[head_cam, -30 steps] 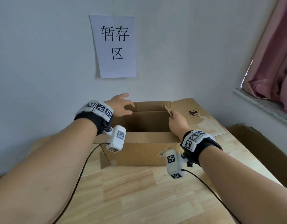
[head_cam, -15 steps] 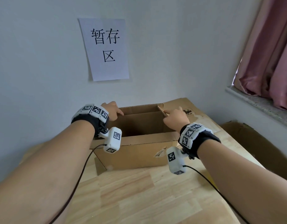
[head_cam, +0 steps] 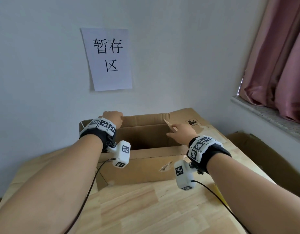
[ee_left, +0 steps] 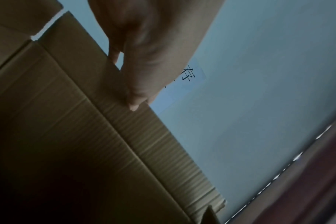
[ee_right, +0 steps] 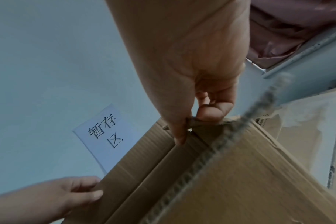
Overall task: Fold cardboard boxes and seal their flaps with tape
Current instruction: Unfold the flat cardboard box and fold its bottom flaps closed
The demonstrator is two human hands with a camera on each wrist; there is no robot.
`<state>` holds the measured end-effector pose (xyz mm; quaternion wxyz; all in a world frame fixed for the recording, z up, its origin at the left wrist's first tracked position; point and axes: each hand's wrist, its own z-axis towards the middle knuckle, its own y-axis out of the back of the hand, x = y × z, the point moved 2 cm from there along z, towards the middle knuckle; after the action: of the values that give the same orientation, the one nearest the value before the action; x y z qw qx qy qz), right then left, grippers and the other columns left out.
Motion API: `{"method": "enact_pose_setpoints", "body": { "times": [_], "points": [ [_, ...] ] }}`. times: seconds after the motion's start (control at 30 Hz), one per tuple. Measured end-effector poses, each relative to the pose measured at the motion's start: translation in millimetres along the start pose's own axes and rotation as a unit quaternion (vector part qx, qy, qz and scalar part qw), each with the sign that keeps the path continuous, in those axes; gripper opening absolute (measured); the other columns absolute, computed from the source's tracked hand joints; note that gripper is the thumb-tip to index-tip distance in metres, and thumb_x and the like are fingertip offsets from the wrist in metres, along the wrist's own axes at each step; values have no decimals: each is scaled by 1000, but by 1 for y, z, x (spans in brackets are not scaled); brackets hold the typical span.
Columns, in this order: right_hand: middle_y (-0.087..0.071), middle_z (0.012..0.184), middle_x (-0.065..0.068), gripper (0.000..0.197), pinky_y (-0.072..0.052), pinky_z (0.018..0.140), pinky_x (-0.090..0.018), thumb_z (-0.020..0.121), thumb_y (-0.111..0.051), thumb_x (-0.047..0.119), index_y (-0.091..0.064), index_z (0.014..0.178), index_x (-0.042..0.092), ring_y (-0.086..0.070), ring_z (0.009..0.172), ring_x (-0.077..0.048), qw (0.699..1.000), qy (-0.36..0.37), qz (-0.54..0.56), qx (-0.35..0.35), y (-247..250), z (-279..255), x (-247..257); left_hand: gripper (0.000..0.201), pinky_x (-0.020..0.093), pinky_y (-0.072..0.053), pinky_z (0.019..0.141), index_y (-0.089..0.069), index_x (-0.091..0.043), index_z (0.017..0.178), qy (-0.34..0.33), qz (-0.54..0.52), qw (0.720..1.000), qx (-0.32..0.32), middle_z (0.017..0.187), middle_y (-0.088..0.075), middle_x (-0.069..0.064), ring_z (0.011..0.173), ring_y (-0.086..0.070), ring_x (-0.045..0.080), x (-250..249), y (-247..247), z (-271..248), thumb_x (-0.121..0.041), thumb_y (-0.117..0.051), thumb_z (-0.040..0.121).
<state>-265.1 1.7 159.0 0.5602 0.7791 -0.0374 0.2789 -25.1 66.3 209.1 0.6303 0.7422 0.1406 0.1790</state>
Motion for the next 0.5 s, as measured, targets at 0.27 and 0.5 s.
{"method": "enact_pose_setpoints", "body": {
  "times": [0.27, 0.5],
  "points": [
    [-54, 120, -15, 61, -54, 87, -40, 84, -66, 33, -36, 131, 9, -59, 105, -30, 997, -64, 24, 33, -6, 5, 7, 34, 34, -39, 97, -50, -8, 132, -28, -24, 999, 10, 135, -51, 12, 122, -49, 29, 2, 5, -4, -16, -39, 100],
    [-47, 132, -14, 79, -44, 86, -32, 84, -64, 48, -30, 140, 5, -51, 118, -29, 993, -102, -30, 56, -2, 9, 5, 32, 38, -41, 98, -45, -14, 131, 34, -86, 995, -38, 134, -49, 11, 119, -49, 30, 14, -7, -8, -20, -43, 99]
  ]
}}
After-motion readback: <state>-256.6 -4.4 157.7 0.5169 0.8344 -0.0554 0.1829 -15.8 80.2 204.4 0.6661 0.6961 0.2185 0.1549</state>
